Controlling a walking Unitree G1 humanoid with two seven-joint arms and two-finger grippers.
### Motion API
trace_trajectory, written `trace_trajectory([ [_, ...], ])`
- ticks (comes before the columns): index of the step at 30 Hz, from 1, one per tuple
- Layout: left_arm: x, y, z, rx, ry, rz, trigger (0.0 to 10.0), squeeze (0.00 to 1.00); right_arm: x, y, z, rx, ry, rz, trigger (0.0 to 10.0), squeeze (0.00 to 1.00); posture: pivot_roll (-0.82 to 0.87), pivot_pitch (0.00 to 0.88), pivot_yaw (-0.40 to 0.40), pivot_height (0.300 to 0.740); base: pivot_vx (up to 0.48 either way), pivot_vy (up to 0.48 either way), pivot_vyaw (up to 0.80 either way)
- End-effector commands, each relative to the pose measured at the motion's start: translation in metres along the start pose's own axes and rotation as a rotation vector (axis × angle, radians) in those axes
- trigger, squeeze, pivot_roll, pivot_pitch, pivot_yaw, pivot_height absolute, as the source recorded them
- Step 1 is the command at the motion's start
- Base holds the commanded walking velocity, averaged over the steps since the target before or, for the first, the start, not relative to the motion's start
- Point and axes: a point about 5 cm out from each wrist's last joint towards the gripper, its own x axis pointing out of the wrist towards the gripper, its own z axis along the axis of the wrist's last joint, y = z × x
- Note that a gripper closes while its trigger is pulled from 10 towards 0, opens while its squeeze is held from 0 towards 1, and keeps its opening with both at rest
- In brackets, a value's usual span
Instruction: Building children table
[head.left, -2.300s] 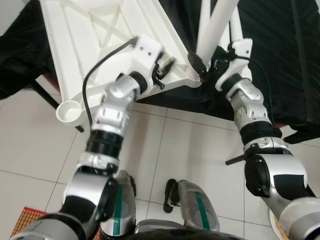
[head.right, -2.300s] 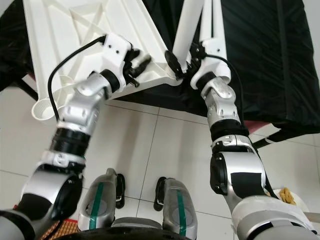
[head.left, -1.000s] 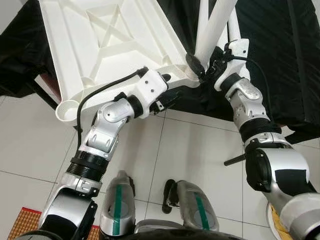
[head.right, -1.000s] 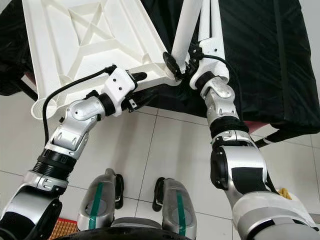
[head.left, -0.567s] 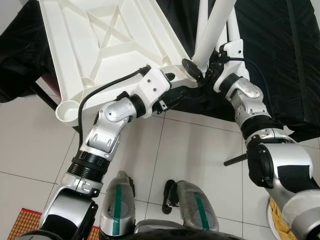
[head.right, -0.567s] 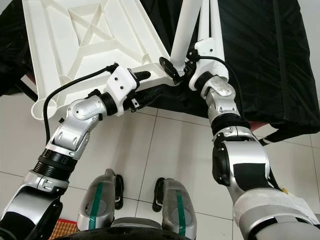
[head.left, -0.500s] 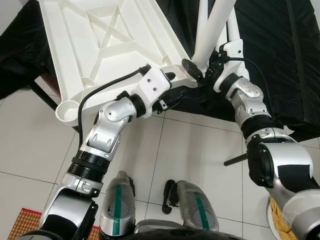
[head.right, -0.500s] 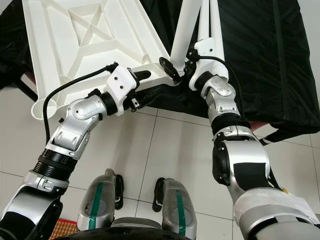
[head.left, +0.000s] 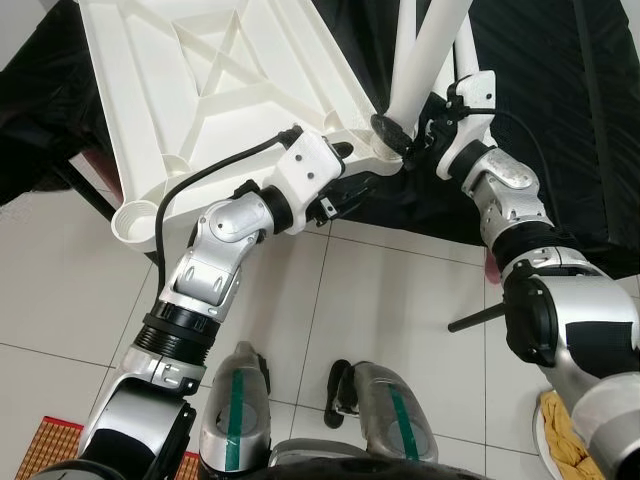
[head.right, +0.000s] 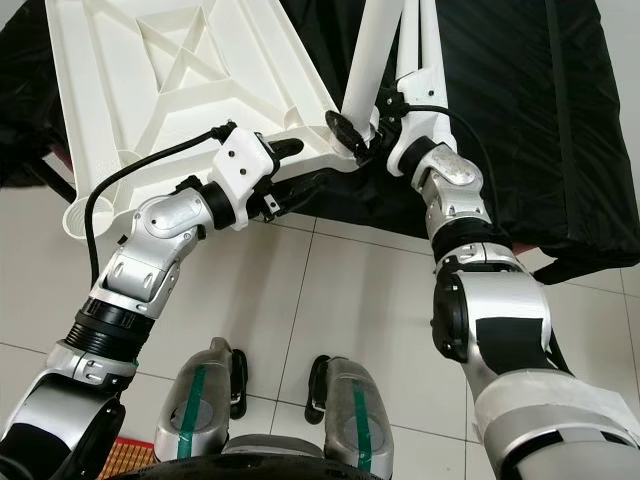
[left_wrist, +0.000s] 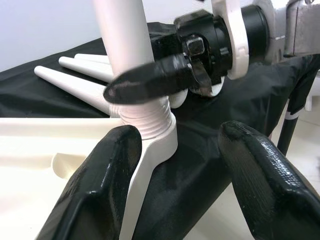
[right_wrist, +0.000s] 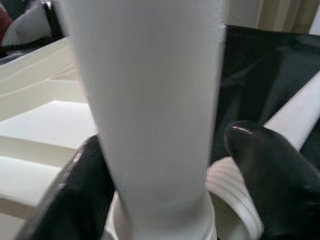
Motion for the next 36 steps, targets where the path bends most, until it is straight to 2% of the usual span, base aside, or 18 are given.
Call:
trace_trajectory([
  [1,0.001,-0.003,0.001,-0.006,-0.001,-0.021,10.0,0.00,0.000,-0.002,0.001,-0.002,-0.010,0.001,2.7,0.00,0.06,0.011,-0.029,0.740,0.000,0.000,0.00],
  [3,0.001,-0.004,0.002,-0.007,-0.001,-0.022,10.0,0.00,0.000,-0.001,0.001,0.001,-0.011,0.004,2.7,0.00,0.06,0.011,-0.029,0.740,0.000,0.000,0.00],
  [4,0.001,-0.003,0.002,-0.006,0.000,-0.022,10.0,0.00,0.000,0.000,0.001,0.005,-0.012,0.011,0.0,0.00,0.06,0.012,-0.030,0.740,0.000,0.000,0.00],
  [13,0.000,-0.004,0.002,-0.008,0.001,-0.016,10.0,0.00,-0.001,0.002,-0.003,0.024,-0.013,0.015,0.0,0.00,0.06,0.018,-0.036,0.740,0.000,0.000,0.00],
  [14,0.000,-0.004,0.002,-0.008,0.002,-0.014,10.0,0.00,-0.003,0.002,-0.006,0.030,-0.001,0.001,10.0,0.00,0.06,0.018,-0.039,0.740,0.000,0.000,0.00],
  [20,-0.002,-0.005,0.002,-0.014,0.004,-0.003,10.0,0.00,-0.007,0.000,-0.013,0.091,-0.025,-0.128,10.0,0.00,0.06,0.023,-0.049,0.740,0.000,0.000,0.00],
  [27,-0.003,-0.006,0.001,-0.023,0.006,0.004,10.0,0.00,-0.005,0.002,-0.014,0.100,-0.061,-0.258,10.0,0.00,0.06,0.030,-0.055,0.740,0.000,0.000,0.00],
  [35,-0.005,-0.008,0.001,-0.037,0.008,0.014,10.0,0.00,0.001,0.018,-0.008,0.095,-0.123,-0.362,10.0,0.00,0.06,0.047,-0.059,0.740,0.000,0.000,0.00],
  [36,-0.005,-0.008,0.001,-0.038,0.009,0.015,10.0,0.00,0.001,0.019,-0.009,0.107,-0.121,-0.404,10.0,0.00,0.06,0.049,-0.060,0.740,0.000,0.000,0.00],
])
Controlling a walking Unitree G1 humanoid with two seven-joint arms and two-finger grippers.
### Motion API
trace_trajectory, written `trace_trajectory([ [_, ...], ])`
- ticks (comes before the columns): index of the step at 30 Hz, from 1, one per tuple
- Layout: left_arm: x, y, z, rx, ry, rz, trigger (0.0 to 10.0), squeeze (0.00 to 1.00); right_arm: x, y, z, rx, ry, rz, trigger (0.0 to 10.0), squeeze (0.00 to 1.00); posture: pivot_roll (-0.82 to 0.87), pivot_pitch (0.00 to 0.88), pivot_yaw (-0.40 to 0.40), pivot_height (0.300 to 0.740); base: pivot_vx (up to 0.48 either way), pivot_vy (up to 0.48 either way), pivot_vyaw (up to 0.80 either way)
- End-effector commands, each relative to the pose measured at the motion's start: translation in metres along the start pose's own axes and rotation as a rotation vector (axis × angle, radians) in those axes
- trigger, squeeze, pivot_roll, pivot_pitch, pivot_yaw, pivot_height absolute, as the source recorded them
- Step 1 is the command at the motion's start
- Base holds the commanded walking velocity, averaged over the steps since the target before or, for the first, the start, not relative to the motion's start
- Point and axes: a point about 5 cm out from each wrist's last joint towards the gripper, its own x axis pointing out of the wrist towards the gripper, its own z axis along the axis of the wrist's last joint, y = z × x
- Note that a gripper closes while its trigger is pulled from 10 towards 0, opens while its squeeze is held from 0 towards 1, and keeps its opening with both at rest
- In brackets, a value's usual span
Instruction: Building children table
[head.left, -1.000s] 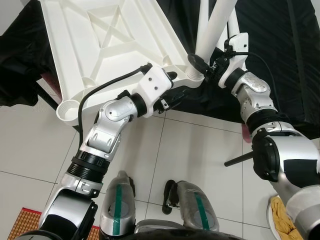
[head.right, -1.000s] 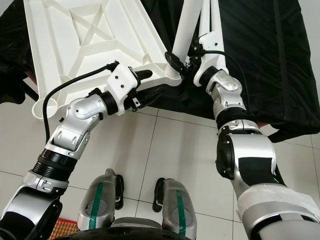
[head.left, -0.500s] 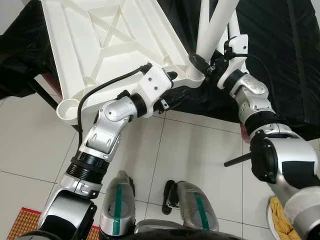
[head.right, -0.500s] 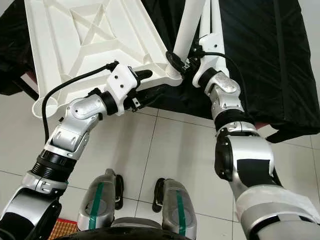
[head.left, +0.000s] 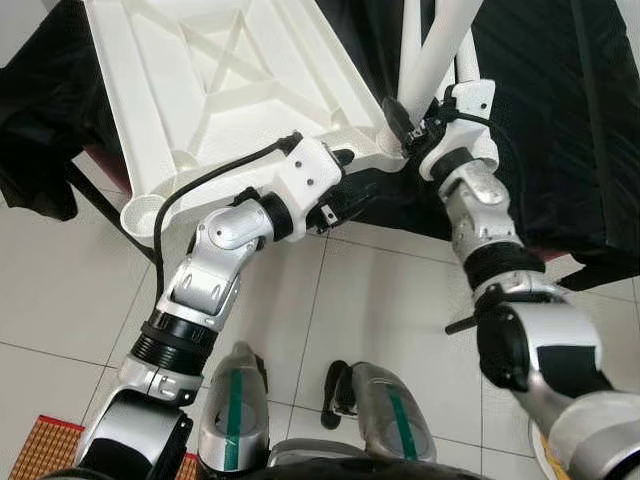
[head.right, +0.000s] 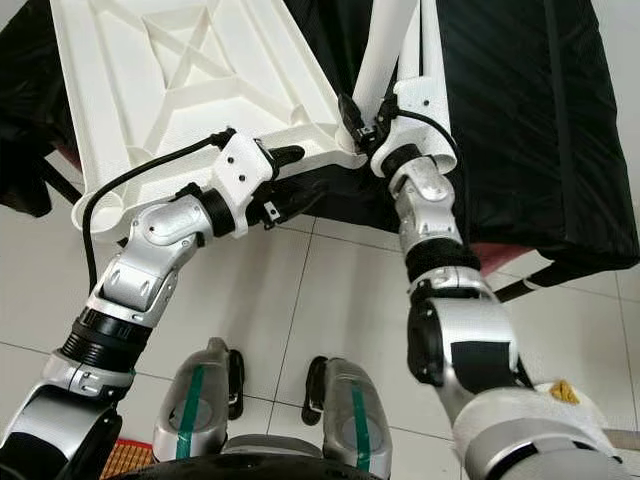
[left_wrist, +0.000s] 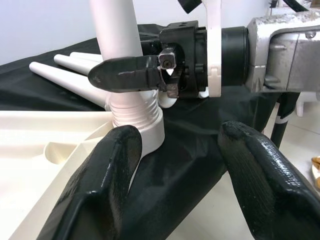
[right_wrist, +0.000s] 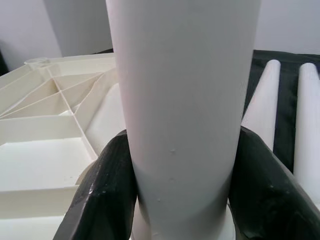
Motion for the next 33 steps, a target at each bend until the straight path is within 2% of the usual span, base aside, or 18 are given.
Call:
trace_trajectory([
  [1,-0.001,-0.001,-0.002,-0.009,0.011,0.023,10.0,0.00,-0.002,-0.002,-0.001,0.033,0.002,-0.110,10.0,0.00,0.06,0.049,-0.060,0.740,0.000,0.000,0.00],
  [4,-0.001,-0.001,-0.002,-0.010,0.011,0.023,10.0,0.00,-0.003,-0.001,-0.002,0.036,0.005,-0.146,10.0,0.00,0.06,0.049,-0.060,0.740,0.000,0.000,0.00],
  [8,-0.002,-0.001,-0.001,-0.013,0.008,0.020,10.0,0.00,-0.008,0.010,-0.007,0.059,0.005,-0.303,10.0,0.00,0.06,0.050,-0.056,0.740,0.000,0.000,0.00],
  [9,-0.002,-0.001,0.000,-0.014,0.008,0.019,10.0,0.00,-0.010,0.017,-0.010,0.056,0.013,-0.352,10.0,0.00,0.05,0.050,-0.053,0.740,0.000,0.000,0.00],
  [15,-0.003,-0.001,0.000,-0.011,0.012,0.011,10.0,0.00,-0.014,0.026,-0.012,0.047,0.017,-0.357,10.0,0.00,0.06,0.048,-0.050,0.740,0.000,0.000,0.00],
  [18,-0.003,-0.001,0.000,-0.011,0.013,0.007,10.0,0.00,-0.017,0.024,-0.012,0.045,0.028,-0.361,10.0,0.01,0.06,0.042,-0.050,0.740,0.000,0.000,0.00],
  [19,-0.003,-0.001,0.000,-0.009,0.013,0.008,10.0,0.00,-0.017,0.022,-0.011,0.041,0.025,-0.365,10.0,0.20,0.06,0.039,-0.052,0.740,0.000,0.000,0.00],
  [20,-0.003,-0.001,0.000,-0.008,0.013,0.009,10.0,0.00,-0.018,0.021,-0.011,0.034,0.021,-0.367,10.0,0.82,0.06,0.039,-0.052,0.740,0.000,0.000,0.00],
  [21,-0.003,-0.001,0.000,-0.008,0.013,0.010,10.0,0.00,-0.018,0.020,-0.010,0.031,0.018,-0.367,10.0,0.82,0.06,0.039,-0.052,0.740,0.000,0.000,0.00],
  [22,-0.003,0.000,0.000,-0.009,0.013,0.009,10.0,0.00,-0.018,0.018,-0.009,0.038,0.013,-0.358,10.0,1.00,0.06,0.034,-0.054,0.740,0.000,0.000,0.00],
  [29,-0.003,-0.002,0.000,-0.012,0.012,0.010,10.0,0.00,-0.021,0.009,-0.004,0.029,0.010,-0.345,10.0,1.00,0.06,0.031,-0.058,0.740,0.000,0.000,0.00],
  [30,-0.003,-0.002,0.000,-0.015,0.011,0.011,10.0,0.00,-0.023,0.002,-0.001,0.042,0.000,-0.280,10.0,1.00,0.06,0.029,-0.059,0.740,0.000,0.000,0.00],
  [33,-0.003,-0.002,0.000,-0.017,0.009,0.012,10.0,0.00,-0.024,-0.005,-0.001,0.035,0.009,-0.219,10.0,1.00,0.05,0.026,-0.059,0.740,0.000,0.000,0.00],
])
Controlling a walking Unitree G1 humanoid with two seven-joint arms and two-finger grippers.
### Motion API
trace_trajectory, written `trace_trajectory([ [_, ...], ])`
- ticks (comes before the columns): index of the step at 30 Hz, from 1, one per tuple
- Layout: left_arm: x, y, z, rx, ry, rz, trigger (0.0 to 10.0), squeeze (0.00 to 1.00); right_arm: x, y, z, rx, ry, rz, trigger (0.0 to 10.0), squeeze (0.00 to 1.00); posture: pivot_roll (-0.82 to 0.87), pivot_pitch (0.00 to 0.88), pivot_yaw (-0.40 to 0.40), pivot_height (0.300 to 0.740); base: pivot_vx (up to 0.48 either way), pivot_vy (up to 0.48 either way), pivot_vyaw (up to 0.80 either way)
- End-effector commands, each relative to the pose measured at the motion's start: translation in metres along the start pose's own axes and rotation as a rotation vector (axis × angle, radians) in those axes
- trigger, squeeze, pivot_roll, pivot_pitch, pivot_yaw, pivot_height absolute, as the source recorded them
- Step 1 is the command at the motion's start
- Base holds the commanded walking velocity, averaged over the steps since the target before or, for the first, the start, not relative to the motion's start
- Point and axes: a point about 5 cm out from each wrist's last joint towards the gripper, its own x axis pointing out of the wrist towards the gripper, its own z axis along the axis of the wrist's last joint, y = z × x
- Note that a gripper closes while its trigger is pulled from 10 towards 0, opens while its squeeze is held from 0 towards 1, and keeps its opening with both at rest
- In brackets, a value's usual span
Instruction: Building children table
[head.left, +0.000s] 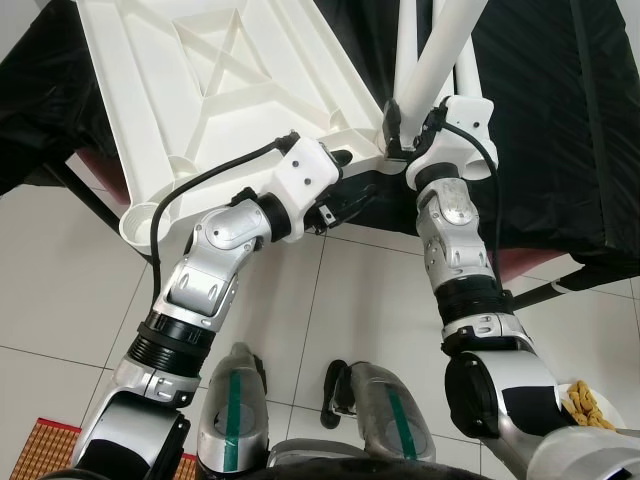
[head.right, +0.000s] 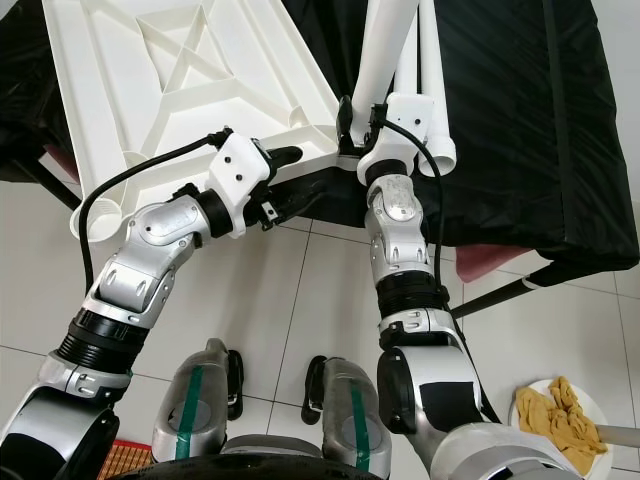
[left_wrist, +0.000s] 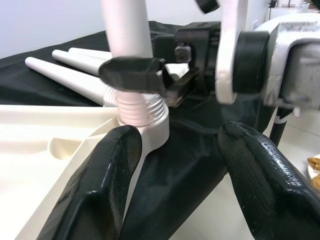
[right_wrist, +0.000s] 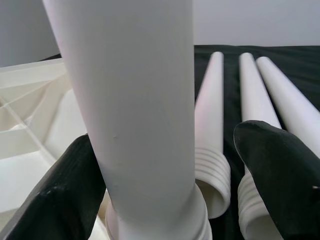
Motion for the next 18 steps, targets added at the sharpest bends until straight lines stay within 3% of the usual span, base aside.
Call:
trace_trajectory([
  [1,0.000,-0.002,0.000,-0.002,0.003,0.014,10.0,0.00,-0.003,-0.012,-0.003,0.011,0.021,0.005,10.0,0.80,0.05,0.025,-0.059,0.740,0.000,0.000,0.00],
  [2,0.000,-0.002,0.000,-0.002,0.003,0.016,10.0,0.00,-0.002,-0.015,-0.004,0.004,0.044,0.079,10.0,0.00,0.05,0.022,-0.058,0.740,0.000,0.000,0.00],
  [11,0.003,0.000,0.002,0.005,-0.007,0.008,10.0,0.00,0.007,-0.027,-0.001,-0.067,0.103,0.304,10.0,0.00,0.04,0.007,-0.052,0.740,0.000,0.000,0.00],
  [18,0.005,0.001,0.003,0.009,-0.009,0.004,10.0,0.00,0.015,-0.025,0.004,-0.049,0.127,0.427,10.0,0.00,0.04,0.005,-0.045,0.740,0.000,0.000,0.00],
])
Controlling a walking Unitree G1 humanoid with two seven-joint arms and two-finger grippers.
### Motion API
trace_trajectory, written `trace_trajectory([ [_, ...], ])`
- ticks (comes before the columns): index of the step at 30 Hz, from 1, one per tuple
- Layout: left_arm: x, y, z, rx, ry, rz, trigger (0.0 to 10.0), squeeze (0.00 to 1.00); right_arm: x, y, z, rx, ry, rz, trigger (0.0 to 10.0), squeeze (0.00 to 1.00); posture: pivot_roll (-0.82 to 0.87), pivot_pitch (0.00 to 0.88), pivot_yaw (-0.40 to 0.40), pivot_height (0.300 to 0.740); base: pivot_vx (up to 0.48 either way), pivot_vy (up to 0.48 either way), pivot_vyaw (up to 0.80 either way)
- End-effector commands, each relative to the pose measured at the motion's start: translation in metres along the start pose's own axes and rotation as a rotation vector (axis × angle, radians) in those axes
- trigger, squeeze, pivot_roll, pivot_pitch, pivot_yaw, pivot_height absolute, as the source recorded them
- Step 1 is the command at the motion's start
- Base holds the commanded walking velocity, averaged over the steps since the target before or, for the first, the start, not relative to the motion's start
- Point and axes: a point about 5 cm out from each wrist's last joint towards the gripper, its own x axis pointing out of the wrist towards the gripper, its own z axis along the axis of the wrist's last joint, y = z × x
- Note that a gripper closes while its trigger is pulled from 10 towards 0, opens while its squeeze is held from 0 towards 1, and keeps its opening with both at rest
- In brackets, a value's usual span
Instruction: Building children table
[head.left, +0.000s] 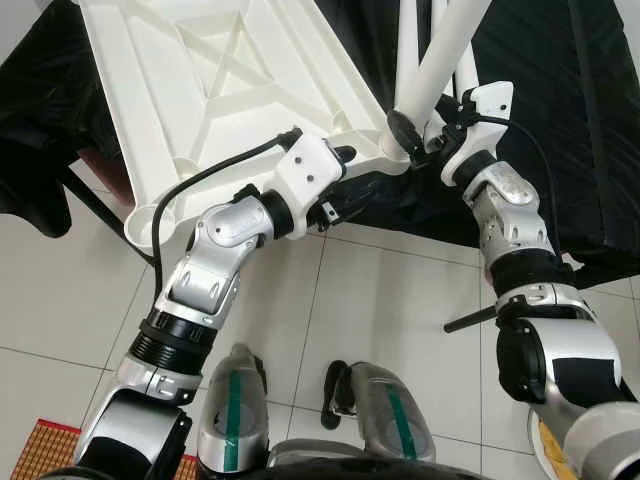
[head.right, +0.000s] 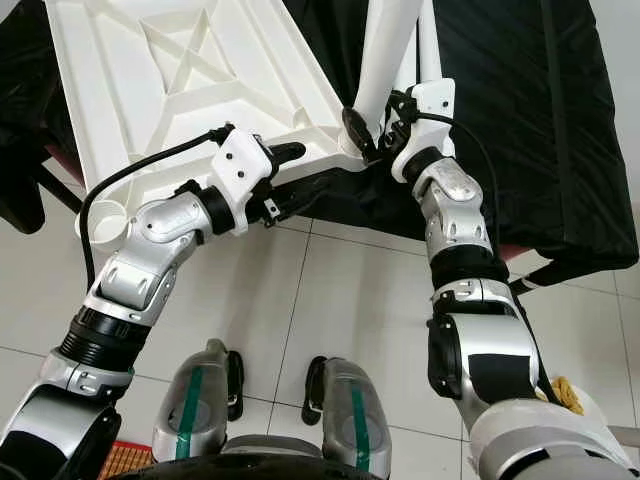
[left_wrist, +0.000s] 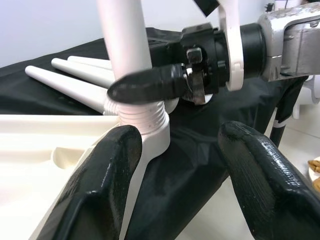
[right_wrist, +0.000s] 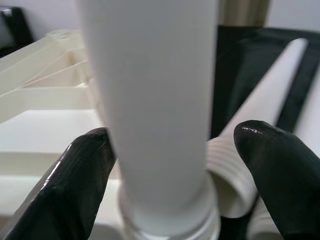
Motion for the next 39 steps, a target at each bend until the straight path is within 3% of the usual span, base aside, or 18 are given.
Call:
trace_trajectory([
  [1,0.002,0.000,-0.001,0.001,0.005,0.008,10.0,0.00,0.002,-0.002,0.003,0.000,0.004,0.027,10.0,0.00,0.04,0.005,-0.045,0.740,0.000,0.000,0.00],
  [5,0.003,0.001,0.000,0.001,0.002,0.009,10.0,0.00,0.006,-0.002,0.006,-0.028,0.010,0.048,10.0,0.00,0.04,0.004,-0.044,0.740,0.000,0.000,0.00],
  [9,0.004,0.003,0.001,0.016,0.005,0.013,10.0,0.00,0.011,-0.001,0.009,0.011,-0.005,0.097,10.0,0.00,0.04,0.005,-0.044,0.740,0.000,0.000,0.00],
  [10,0.004,0.003,0.001,0.017,0.009,0.013,10.0,0.00,0.012,-0.002,0.009,0.005,0.001,0.097,1.0,0.00,0.05,0.006,-0.044,0.740,0.000,0.000,0.00],
  [12,0.004,0.003,0.001,0.017,0.011,0.012,10.0,0.00,0.012,-0.002,0.009,-0.001,0.006,0.098,1.0,0.00,0.05,0.006,-0.044,0.740,0.000,0.000,0.00],
  [13,0.004,0.003,0.001,0.016,0.012,0.012,10.0,0.00,0.012,-0.004,0.009,-0.001,0.007,0.094,0.0,0.00,0.05,0.009,-0.045,0.740,0.000,0.000,0.00],
  [30,-0.001,0.004,0.001,0.012,0.018,0.023,10.0,0.00,0.002,-0.005,-0.003,0.044,-0.030,0.030,0.0,0.00,0.05,0.031,-0.050,0.740,0.000,0.000,0.00],
  [31,-0.001,0.004,0.001,0.011,0.019,0.024,10.0,0.00,0.002,-0.002,-0.005,0.043,-0.035,0.015,4.6,0.00,0.05,0.033,-0.049,0.740,0.000,0.000,0.00],
  [32,-0.001,0.004,0.001,0.011,0.019,0.024,10.0,0.00,0.002,-0.002,-0.005,0.043,-0.035,0.015,4.6,0.00,0.05,0.033,-0.049,0.740,0.000,0.000,0.00],
  [33,-0.001,0.004,0.001,0.009,0.020,0.024,10.0,0.00,0.003,0.002,-0.007,0.043,-0.038,-0.002,10.0,0.00,0.05,0.035,-0.049,0.740,0.000,0.000,0.00],
  [39,-0.002,0.003,0.001,0.003,0.021,0.023,10.0,0.00,0.008,0.020,-0.009,0.036,-0.066,-0.072,10.0,0.00,0.05,0.039,-0.049,0.740,0.000,0.000,0.00],
])
